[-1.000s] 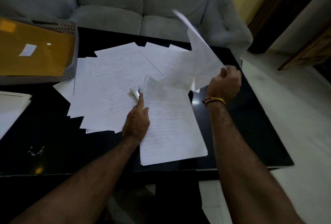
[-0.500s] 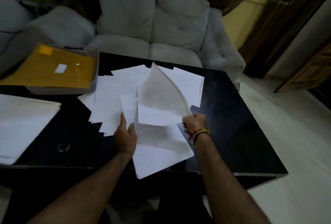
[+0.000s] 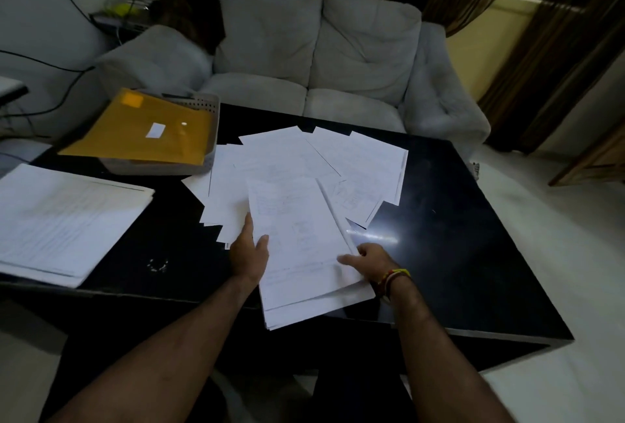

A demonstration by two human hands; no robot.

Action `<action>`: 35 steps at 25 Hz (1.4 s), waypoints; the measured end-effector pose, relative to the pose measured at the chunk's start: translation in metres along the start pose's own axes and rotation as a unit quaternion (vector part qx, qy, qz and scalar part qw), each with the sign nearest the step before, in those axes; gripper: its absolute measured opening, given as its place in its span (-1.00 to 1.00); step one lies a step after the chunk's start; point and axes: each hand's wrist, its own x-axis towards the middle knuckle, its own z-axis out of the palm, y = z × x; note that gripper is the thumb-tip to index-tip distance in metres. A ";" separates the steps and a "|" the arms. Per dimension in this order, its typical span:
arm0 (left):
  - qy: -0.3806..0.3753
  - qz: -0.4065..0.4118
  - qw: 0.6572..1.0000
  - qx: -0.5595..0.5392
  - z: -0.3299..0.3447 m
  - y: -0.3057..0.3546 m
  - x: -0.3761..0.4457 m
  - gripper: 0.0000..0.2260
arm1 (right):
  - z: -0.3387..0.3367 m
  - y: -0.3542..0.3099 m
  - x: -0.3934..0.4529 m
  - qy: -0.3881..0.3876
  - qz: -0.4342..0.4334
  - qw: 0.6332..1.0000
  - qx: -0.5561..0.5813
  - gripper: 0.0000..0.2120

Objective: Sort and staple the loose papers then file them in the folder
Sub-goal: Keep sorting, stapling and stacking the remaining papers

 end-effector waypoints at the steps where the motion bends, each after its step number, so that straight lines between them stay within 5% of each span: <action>1: -0.006 -0.001 1.000 -0.021 -0.002 0.001 0.000 -0.44 | -0.005 0.001 -0.001 -0.002 -0.006 0.999 0.034 -0.62; 6: 0.000 0.101 0.991 -0.091 -0.021 0.027 -0.016 -0.40 | -0.014 -0.009 -0.007 0.092 -0.038 0.982 0.158 -0.32; 10: 0.031 0.225 0.970 -0.084 -0.046 0.093 -0.017 -0.46 | -0.031 -0.082 -0.033 0.211 -0.242 0.904 0.282 -0.89; 13: 0.054 0.268 0.957 -0.093 -0.060 0.113 -0.005 -0.43 | -0.018 -0.113 -0.056 0.328 -0.335 0.839 0.276 -0.91; 17: 0.048 0.186 0.973 -0.124 -0.047 0.088 -0.010 -0.36 | 0.026 -0.101 -0.060 0.314 -0.311 0.864 0.242 -0.79; 25: 0.167 0.147 0.971 -0.089 -0.025 0.091 0.001 -0.75 | 0.038 -0.117 -0.051 0.391 -0.346 0.831 0.193 -0.87; 28: 0.179 0.138 0.971 -0.071 -0.027 0.089 0.002 -0.78 | 0.042 -0.110 -0.042 0.351 -0.320 0.859 0.190 -0.86; 35: 0.233 -0.055 0.971 0.023 -0.082 -0.006 0.040 -0.82 | 0.053 -0.108 -0.015 0.354 -0.260 0.880 0.179 -0.87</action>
